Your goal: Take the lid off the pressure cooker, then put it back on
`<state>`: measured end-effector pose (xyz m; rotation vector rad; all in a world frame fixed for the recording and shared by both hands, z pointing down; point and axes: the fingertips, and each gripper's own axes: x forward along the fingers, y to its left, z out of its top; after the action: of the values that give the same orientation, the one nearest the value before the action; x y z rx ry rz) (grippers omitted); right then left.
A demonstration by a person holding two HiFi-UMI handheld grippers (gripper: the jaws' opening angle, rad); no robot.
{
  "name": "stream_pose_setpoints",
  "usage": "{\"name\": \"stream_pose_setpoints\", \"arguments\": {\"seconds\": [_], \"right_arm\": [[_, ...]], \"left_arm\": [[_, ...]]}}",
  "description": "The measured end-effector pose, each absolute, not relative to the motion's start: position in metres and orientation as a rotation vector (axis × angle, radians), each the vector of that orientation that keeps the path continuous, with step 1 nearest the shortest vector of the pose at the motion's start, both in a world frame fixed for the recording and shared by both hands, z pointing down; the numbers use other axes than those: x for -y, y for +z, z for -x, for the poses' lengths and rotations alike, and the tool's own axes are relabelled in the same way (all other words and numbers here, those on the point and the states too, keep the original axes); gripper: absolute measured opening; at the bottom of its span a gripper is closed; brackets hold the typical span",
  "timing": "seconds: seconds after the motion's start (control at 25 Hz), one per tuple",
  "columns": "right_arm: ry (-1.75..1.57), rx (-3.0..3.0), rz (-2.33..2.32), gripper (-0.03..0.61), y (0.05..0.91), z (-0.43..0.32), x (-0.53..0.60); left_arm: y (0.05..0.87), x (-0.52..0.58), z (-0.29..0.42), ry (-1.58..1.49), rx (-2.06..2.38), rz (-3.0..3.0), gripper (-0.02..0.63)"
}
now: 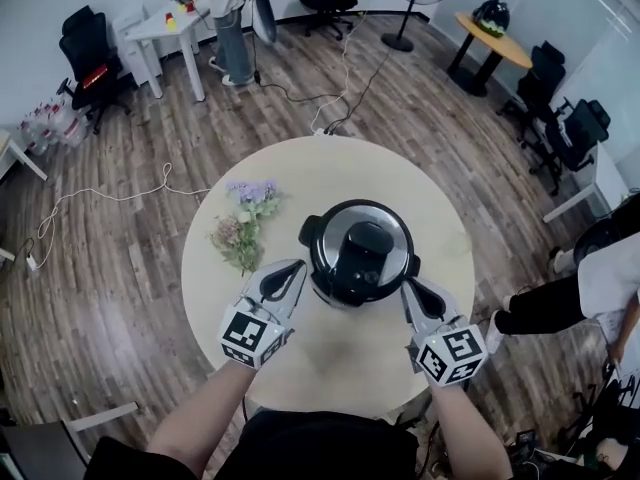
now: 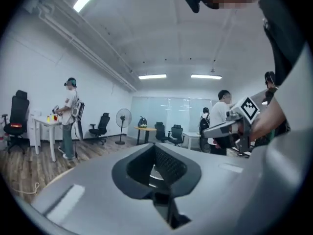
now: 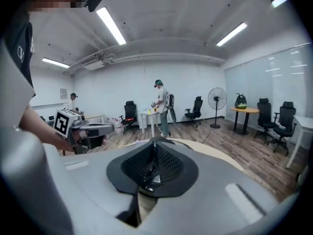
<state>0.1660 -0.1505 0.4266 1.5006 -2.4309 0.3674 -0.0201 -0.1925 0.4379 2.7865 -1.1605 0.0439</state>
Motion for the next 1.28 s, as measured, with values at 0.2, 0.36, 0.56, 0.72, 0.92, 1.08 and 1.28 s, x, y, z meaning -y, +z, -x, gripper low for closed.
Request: {"name": "stream_pose_setpoints", "arguments": {"seconds": [0.2,0.36,0.56,0.72,0.92,1.08,1.28], "right_arm": [[0.215,2.497,-1.733,0.009,0.396,-0.174,0.145],[0.047,2.511,-1.824,0.008,0.374,-0.182,0.131],[-0.027,2.500,-1.912,0.008,0.363,-0.201,0.117],[-0.025,2.480,-1.965,0.008,0.367,-0.221,0.108],[-0.028,2.403,-1.992,0.006,0.376,-0.236,0.103],[-0.036,2.364,-1.984,0.006,0.380,-0.236,0.102],[-0.041,2.374,-1.991,0.006,0.377,-0.236,0.102]], "left_arm": [[0.399,0.191,0.026,-0.059,1.276,-2.848,0.000],[0.381,0.184,0.028,-0.097,1.293,-2.865,0.000],[0.357,0.179,0.029,-0.097,1.309,-2.927,0.000],[0.350,0.177,0.028,-0.122,1.309,-2.945,0.000],[0.353,0.177,0.028,-0.122,1.310,-2.930,0.000],[0.355,0.175,0.026,-0.113,1.307,-2.925,0.000],[0.354,0.175,0.024,-0.102,1.308,-2.930,0.000]]}}
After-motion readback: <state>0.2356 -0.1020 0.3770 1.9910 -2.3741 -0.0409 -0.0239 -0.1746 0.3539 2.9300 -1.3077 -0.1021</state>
